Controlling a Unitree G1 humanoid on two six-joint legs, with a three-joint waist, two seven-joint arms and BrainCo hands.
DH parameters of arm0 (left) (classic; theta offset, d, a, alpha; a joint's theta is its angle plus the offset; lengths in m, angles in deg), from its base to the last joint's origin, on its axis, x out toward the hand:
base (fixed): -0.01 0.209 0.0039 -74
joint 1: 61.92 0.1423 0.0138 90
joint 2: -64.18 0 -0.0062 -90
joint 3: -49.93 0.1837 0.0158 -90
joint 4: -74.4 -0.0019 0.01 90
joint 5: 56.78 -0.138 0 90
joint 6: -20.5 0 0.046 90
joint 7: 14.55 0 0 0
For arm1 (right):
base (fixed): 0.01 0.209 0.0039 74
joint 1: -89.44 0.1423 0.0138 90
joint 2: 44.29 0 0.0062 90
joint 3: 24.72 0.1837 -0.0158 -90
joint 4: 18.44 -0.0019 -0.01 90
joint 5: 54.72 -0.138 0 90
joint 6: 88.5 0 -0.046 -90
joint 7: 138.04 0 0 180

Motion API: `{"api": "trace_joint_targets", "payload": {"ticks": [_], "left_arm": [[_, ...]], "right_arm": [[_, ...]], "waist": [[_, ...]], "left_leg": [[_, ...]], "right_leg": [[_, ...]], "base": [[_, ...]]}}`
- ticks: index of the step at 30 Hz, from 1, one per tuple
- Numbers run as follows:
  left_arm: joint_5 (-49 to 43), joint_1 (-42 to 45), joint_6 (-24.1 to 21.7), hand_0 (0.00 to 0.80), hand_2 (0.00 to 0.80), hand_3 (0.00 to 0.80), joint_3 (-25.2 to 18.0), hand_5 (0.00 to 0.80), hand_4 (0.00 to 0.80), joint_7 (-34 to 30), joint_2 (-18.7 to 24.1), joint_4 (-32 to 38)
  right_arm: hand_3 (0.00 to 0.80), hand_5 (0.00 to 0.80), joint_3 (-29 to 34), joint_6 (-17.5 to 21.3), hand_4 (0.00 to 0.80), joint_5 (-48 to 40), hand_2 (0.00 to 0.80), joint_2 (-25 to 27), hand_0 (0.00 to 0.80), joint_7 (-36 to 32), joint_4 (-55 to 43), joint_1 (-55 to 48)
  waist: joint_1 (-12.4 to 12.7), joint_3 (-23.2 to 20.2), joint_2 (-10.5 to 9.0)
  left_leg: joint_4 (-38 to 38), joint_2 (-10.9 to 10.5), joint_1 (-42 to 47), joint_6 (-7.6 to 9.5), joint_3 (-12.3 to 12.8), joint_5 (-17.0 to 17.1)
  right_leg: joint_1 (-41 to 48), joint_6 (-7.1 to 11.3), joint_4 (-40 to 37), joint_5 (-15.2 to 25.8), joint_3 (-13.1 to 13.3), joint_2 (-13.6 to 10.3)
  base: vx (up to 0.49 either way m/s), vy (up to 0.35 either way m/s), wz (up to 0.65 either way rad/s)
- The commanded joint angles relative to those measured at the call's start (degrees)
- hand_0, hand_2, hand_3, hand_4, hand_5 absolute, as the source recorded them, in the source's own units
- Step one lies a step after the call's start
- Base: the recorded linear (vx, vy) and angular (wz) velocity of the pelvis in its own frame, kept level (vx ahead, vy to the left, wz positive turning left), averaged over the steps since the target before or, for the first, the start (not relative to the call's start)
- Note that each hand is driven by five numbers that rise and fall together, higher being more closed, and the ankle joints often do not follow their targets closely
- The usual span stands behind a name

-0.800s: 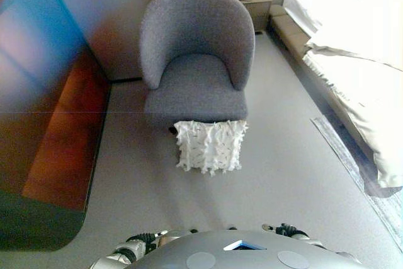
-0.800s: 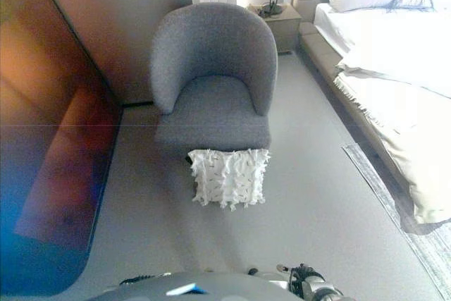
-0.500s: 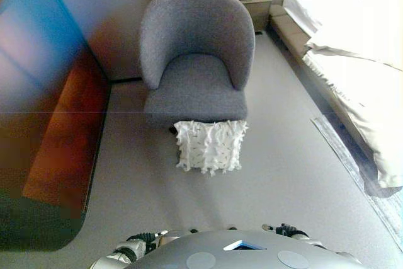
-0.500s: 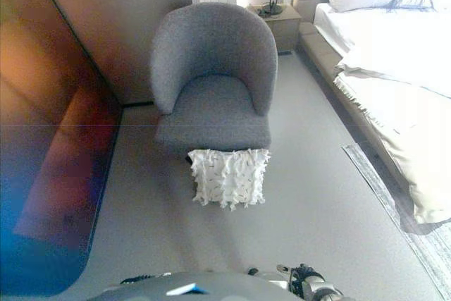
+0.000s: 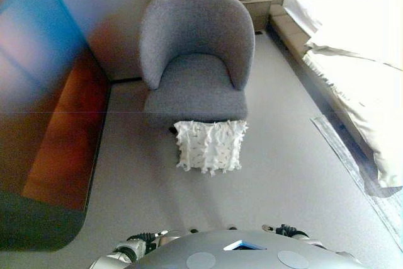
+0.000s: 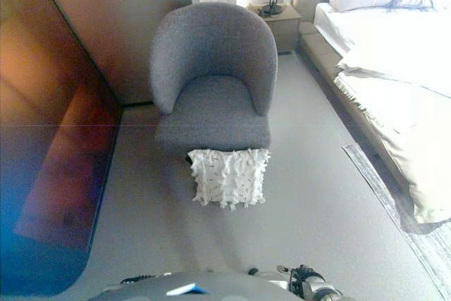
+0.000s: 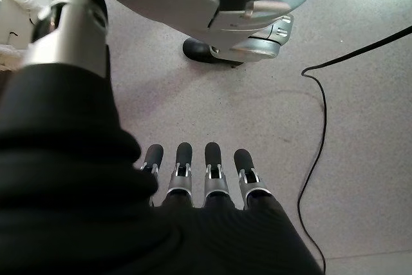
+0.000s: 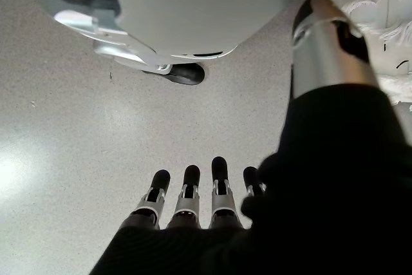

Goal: Pick up the cushion and take it to the sofa

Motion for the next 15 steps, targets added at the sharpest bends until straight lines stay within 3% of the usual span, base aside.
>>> {"api": "trace_joint_targets", "payload": {"ticks": [1, 11, 15], "left_arm": [[-0.47, -3.88, 0.98, 0.000, 0.000, 0.000, -0.44, 0.000, 0.000, -0.27, -2.04, -4.81], [-1.10, -3.59, 0.90, 0.000, 0.000, 0.000, -0.71, 0.000, 0.000, 0.19, -1.98, -4.95], [-0.87, -3.97, 0.56, 0.000, 0.000, 0.000, -0.97, 0.000, 0.000, 0.51, -1.83, -4.77]], "right_arm": [[0.000, 0.000, 0.60, -0.21, 0.000, 0.20, 0.000, -0.74, 0.000, -0.21, 3.39, 4.55], [0.000, 0.000, 0.51, -0.90, 0.000, -0.54, 0.000, -0.84, 0.000, -0.29, 3.35, 4.78], [0.000, 0.000, 0.30, -1.39, 0.000, -0.76, 0.000, -0.68, 0.000, -0.56, 3.22, 5.24]], "waist": [[0.90, -0.29, -1.81], [0.90, 0.15, -2.04], [0.76, 1.25, -2.89]], "left_leg": [[-0.09, -2.33, -1.27, 1.47, 3.09, 1.41], [0.27, -1.96, -0.64, 1.57, 2.94, 1.24], [6.48, -1.70, -1.52, 1.36, 2.93, -0.64]], "right_leg": [[-0.45, 4.10, 0.67, 2.00, 1.61, -1.97], [-0.13, 3.51, 1.10, 1.56, 2.21, -1.26], [-0.45, 2.49, 2.65, 1.20, 2.64, -1.11]], "base": [[0.000, 0.000, 0.00], [0.018, -0.059, 0.00], [-0.009, -0.107, 0.00]]}}
